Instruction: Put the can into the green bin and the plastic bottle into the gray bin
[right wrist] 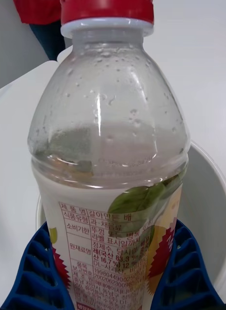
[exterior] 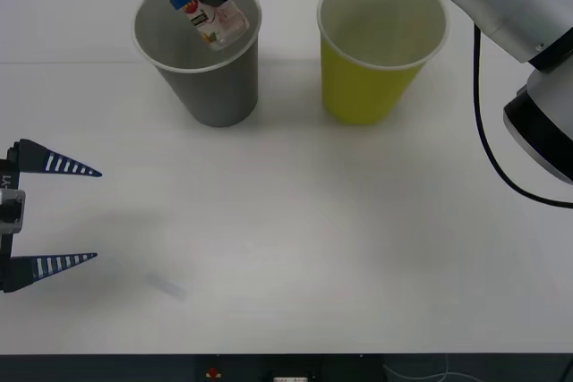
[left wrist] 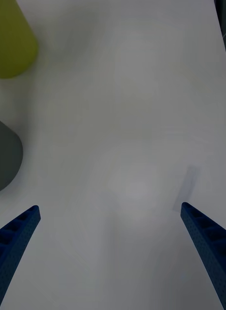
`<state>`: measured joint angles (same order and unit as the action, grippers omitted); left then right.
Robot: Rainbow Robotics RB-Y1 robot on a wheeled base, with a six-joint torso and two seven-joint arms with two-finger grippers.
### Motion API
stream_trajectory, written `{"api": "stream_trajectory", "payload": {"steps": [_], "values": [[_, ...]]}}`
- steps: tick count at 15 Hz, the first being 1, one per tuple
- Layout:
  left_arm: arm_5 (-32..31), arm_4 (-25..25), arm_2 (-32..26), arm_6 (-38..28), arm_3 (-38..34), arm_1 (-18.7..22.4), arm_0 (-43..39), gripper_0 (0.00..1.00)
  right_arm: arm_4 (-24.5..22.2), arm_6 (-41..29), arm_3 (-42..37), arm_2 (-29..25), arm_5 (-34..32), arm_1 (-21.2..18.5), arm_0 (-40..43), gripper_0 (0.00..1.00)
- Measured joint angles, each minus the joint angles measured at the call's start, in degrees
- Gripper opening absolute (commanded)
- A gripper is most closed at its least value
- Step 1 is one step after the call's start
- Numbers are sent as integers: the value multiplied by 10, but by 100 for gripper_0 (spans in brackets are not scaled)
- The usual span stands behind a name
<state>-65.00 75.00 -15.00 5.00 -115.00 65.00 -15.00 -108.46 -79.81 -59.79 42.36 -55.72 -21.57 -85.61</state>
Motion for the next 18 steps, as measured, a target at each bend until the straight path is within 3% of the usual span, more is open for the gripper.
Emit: {"api": "stream_trajectory", "payload": {"steps": [2, 3, 4, 5, 6, 7, 14, 18], "values": [[0, 0, 0, 0, 0, 0, 0, 100, -2, 0, 6, 1, 3, 5, -2, 6], [0, 0, 0, 0, 0, 0, 0, 100, -3, 0, 6, 2, 3, 6, -2, 19], [0, 0, 0, 0, 0, 0, 0, 100, -3, 0, 6, 2, 4, 6, -2, 42], [0, 0, 0, 0, 0, 0, 0, 100, -3, 0, 6, 1, 7, 6, -3, 73], [0, 0, 0, 0, 0, 0, 0, 100, -2, 1, 6, 1, 17, 6, -3, 93], [0, 0, 0, 0, 0, 0, 0, 100, 0, 4, 7, 1, 28, 7, -3, 100], [0, 0, 0, 0, 0, 0, 0, 100, 19, 21, 7, 1, 48, 2, -2, 100], [0, 0, 0, 0, 0, 0, 0, 100, 68, 51, -43, 1, -15, -50, 0, 100]]}}
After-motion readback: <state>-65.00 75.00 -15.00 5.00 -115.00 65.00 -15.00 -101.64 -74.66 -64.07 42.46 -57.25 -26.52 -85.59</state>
